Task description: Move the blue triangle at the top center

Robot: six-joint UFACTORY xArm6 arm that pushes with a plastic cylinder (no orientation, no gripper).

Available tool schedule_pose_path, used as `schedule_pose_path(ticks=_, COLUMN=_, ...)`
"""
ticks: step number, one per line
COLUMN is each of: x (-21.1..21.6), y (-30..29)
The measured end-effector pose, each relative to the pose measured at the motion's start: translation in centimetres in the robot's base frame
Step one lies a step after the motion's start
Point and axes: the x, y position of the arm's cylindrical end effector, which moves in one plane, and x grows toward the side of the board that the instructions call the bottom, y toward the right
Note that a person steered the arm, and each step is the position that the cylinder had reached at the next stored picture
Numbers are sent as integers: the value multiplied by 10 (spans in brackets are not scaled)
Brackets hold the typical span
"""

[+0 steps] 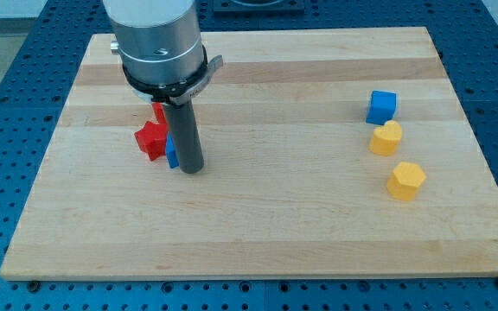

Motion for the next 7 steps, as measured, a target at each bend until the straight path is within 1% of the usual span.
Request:
schedule_pose_path(ticks=1, x=23, y=-57)
schedule_pose_path(ticks=2, x=14, y=-72)
schedule_pose_path(ticks=4, x=-9, y=-62)
schedule_pose_path(ticks=5, x=-10, y=-22)
schedule_pose_path(ticks=7, x=-53, y=38)
